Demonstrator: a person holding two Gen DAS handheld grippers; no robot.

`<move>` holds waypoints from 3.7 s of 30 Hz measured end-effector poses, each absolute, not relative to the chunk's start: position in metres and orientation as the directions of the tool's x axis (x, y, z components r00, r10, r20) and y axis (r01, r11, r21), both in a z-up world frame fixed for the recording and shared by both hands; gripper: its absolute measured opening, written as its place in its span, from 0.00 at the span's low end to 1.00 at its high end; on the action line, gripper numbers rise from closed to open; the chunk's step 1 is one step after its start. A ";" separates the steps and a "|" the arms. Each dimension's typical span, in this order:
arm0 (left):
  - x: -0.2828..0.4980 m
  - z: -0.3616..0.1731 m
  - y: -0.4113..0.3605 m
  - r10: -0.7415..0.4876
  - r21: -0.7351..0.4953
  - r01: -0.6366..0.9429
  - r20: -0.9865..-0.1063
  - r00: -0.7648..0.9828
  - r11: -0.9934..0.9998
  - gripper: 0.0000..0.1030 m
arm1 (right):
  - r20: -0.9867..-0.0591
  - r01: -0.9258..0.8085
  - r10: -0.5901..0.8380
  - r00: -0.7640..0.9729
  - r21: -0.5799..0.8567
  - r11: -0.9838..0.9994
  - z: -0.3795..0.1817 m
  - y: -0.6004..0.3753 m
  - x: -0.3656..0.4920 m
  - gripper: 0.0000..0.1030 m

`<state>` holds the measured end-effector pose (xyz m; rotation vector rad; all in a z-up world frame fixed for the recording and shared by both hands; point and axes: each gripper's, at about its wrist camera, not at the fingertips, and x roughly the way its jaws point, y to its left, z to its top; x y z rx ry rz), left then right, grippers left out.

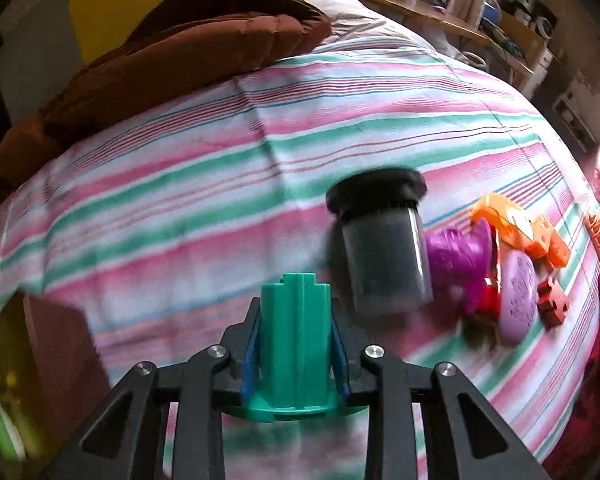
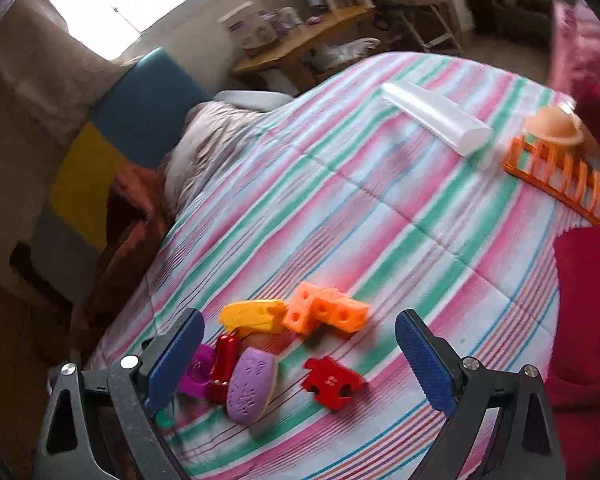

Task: Organize rigid objects
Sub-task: 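Move both tools back to the toys and grasp the teal comb piece with the left tool, then lift the teal comb piece with the left tool while the right tool grasps the red puzzle piece, then lower the teal piece into the tray with the left tool while the right tool carries the puzzle piece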

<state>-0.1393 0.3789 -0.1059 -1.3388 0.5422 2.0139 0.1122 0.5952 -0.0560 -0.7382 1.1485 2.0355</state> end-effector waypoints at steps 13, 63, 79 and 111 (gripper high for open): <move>-0.002 -0.094 0.341 0.431 -0.097 -0.815 -0.881 -0.197 -0.571 0.29 | -0.852 -0.810 0.131 -0.508 0.420 -0.410 -0.089 0.597 0.093 0.61; -0.003 -0.016 0.178 0.514 -0.156 -0.634 -0.742 -0.431 -0.758 0.29 | -0.912 -0.641 0.346 -0.218 -0.134 -0.756 -0.117 0.525 0.035 0.45; -0.078 -0.067 0.023 0.236 -0.106 -0.276 -0.835 -0.497 -0.955 0.29 | -0.906 -0.616 0.364 -0.218 -0.162 -0.771 -0.113 0.514 0.028 0.44; -0.043 -0.029 -0.004 0.095 0.029 -0.168 -0.723 -0.685 -0.985 0.36 | -0.936 -0.513 0.262 -0.236 -0.109 -0.851 -0.106 0.501 0.022 0.44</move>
